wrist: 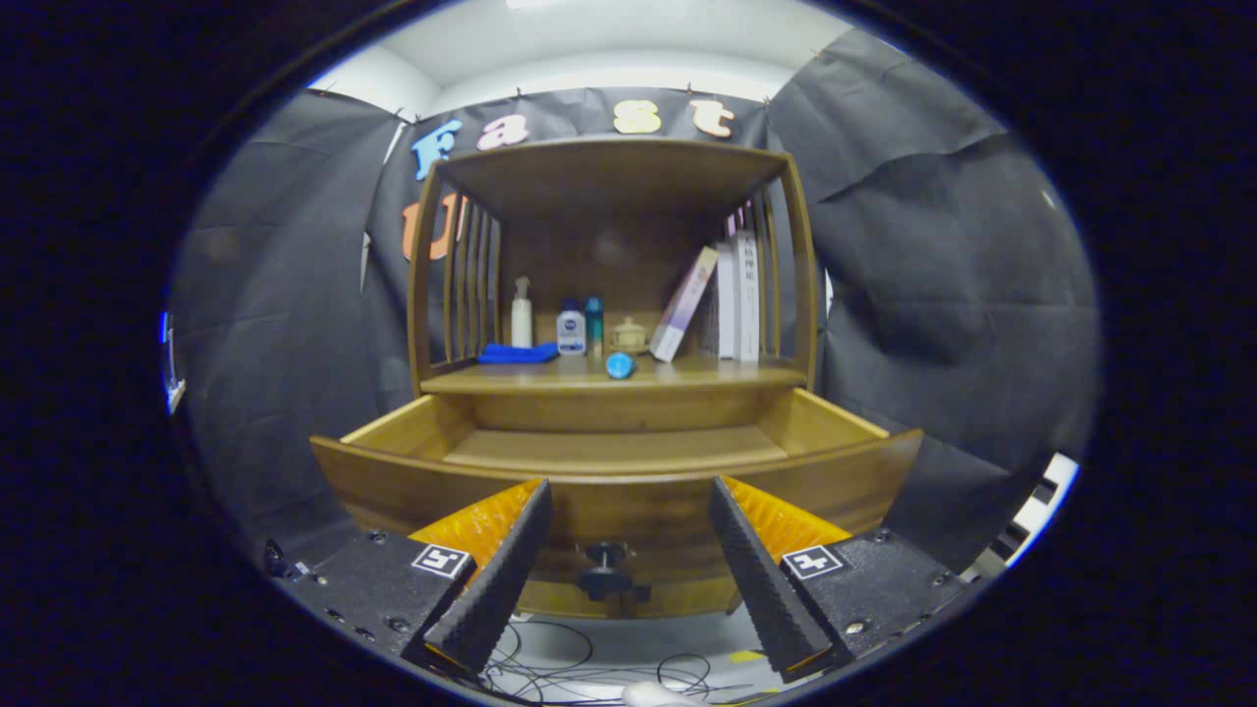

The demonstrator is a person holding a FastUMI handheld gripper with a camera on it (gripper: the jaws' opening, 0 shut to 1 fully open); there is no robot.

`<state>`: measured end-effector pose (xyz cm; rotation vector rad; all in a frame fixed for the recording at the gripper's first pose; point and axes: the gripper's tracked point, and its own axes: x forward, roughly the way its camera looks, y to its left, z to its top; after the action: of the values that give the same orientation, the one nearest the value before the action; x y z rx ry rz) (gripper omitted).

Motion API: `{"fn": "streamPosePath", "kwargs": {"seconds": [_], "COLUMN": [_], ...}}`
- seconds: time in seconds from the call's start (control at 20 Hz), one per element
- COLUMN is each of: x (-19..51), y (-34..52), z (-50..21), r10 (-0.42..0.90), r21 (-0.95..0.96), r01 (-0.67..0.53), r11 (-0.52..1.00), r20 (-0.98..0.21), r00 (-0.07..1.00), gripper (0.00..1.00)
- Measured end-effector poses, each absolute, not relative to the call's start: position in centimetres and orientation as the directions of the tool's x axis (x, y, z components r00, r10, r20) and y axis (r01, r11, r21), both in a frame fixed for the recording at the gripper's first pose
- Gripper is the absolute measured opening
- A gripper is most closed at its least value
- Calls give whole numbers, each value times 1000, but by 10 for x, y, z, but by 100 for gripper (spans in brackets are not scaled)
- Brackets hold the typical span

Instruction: Pull open the drawer, take out the items inside it, and place them on the countertop above the cabinet.

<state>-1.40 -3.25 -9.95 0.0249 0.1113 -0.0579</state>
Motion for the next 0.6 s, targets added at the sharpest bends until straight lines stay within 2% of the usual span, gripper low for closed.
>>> {"fn": "streamPosePath", "kwargs": {"seconds": [0.2, 0.6], "x": [6, 18], "y": [-28, -18], "z": [-137, -143], "r10": [-58, -60], "r21": [11, -41], "r01": [61, 55], "r11": [998, 998], "r20": [-173, -143], "r00": [983, 988], "gripper": [100, 98]}}
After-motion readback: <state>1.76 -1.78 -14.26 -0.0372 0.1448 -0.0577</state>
